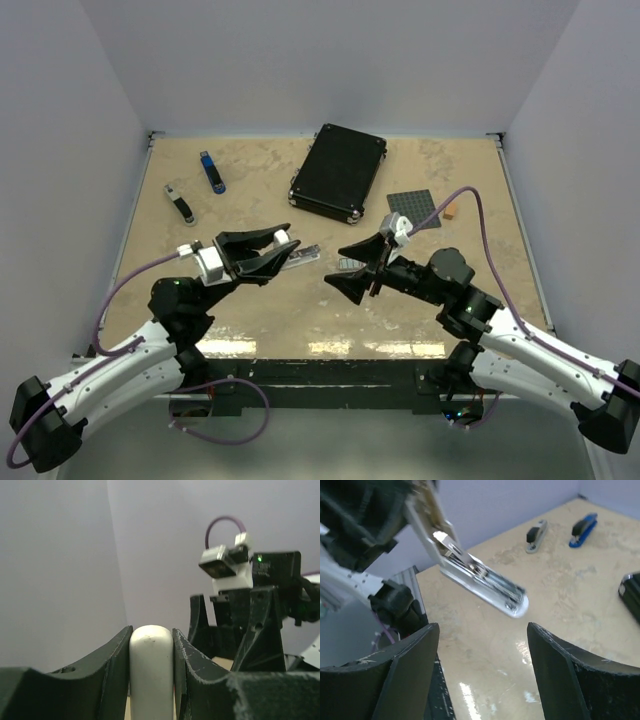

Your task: Load the staples into the stapler

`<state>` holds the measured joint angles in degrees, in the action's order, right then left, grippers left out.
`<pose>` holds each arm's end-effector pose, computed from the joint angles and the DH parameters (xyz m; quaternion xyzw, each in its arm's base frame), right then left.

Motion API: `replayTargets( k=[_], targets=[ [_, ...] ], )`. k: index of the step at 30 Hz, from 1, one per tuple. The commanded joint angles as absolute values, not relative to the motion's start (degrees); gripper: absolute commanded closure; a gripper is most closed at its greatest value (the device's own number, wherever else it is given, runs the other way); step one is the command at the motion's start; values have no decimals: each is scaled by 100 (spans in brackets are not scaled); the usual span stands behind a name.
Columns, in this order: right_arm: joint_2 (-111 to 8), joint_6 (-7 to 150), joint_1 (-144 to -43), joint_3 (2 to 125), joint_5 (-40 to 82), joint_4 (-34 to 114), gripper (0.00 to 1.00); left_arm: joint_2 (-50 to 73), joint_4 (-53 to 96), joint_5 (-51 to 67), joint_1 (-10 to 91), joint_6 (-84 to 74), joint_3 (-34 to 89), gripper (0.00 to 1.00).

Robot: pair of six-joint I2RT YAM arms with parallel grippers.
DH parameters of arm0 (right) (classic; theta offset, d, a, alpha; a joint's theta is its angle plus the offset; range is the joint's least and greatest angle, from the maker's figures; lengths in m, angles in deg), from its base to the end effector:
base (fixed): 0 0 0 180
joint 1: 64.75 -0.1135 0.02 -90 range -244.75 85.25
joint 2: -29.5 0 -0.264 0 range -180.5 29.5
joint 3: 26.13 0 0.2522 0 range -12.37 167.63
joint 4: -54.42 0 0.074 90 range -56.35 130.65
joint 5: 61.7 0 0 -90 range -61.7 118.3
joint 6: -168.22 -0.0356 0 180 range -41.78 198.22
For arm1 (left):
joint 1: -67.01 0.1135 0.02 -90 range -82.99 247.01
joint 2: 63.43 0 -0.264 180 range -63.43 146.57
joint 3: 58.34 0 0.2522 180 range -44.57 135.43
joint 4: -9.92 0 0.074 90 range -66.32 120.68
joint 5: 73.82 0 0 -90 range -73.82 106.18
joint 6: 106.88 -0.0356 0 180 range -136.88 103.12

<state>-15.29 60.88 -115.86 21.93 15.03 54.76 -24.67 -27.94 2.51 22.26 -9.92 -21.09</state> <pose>0.1147 0.1552 0.3207 -0.2781 0.6261 0.4727 0.5543 0.1032 -0.1142 0.3365 0.2456 0.3895 -0.4347 0.7739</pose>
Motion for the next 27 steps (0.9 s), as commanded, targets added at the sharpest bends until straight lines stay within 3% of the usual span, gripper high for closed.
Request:
replayTargets(
  k=[1,11,27],
  targets=[
    [-1427,8144,-11617,2611,230,4909,24,-2344,-2554,-850,2236,-459,-1803,100],
    [-2428,8868,-11617,3394,-1053,4671,32,-2081,-3239,-1800,2236,175,-1856,100],
    [-2842,8069,-11625,3237,-1450,5787,50,-1773,-4232,-1950,2236,517,-2058,100]
  ],
)
